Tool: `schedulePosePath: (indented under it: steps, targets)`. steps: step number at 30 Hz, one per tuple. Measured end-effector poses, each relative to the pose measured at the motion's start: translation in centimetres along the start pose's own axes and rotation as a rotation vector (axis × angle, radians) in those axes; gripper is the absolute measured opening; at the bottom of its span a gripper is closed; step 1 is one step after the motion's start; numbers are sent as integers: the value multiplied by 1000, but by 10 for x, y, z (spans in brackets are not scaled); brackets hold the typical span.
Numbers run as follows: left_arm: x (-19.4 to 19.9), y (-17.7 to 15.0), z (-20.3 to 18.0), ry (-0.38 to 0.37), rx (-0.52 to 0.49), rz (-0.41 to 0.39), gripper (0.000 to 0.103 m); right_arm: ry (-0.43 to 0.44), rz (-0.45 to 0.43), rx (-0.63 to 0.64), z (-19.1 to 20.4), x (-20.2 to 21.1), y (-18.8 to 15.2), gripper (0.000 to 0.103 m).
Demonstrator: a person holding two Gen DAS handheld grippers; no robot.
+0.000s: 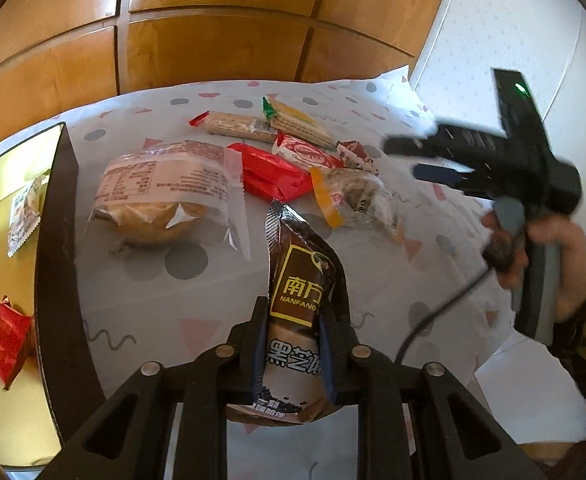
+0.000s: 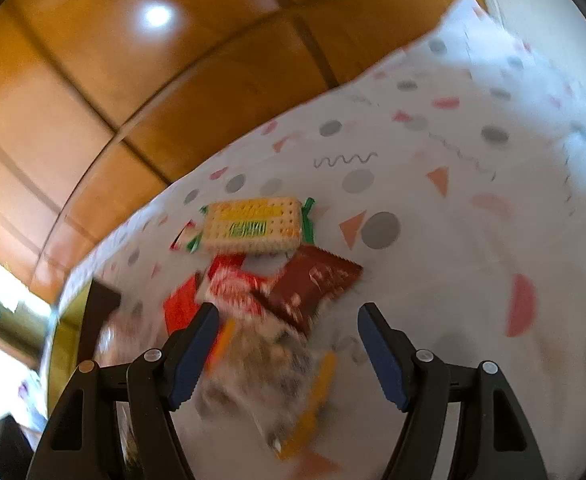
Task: Organize snacks
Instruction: 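Grasp the brown packet with the right tool while the left tool lifts the black packet, then carry the black packet over the gold tray and open the left tool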
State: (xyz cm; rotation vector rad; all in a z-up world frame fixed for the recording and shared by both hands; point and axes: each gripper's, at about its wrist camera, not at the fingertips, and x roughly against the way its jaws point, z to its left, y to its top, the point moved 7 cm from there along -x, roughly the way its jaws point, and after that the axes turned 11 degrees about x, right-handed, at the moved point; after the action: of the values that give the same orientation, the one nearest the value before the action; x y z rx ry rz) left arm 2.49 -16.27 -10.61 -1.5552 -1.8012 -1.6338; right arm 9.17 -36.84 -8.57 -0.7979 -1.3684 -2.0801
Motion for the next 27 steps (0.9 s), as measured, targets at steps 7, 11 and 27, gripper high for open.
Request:
schedulePosePath:
  steps: [7, 11, 27]
  targets:
    - [1, -2, 1, -6, 2, -15, 22, -200, 53, 150, 6, -39, 4, 37]
    - [2, -4, 1, 5, -1, -28, 22, -290, 30, 317, 10, -34, -5, 23]
    - [62, 36, -3, 145, -26, -228, 21, -281, -52, 295, -8, -25, -9, 23]
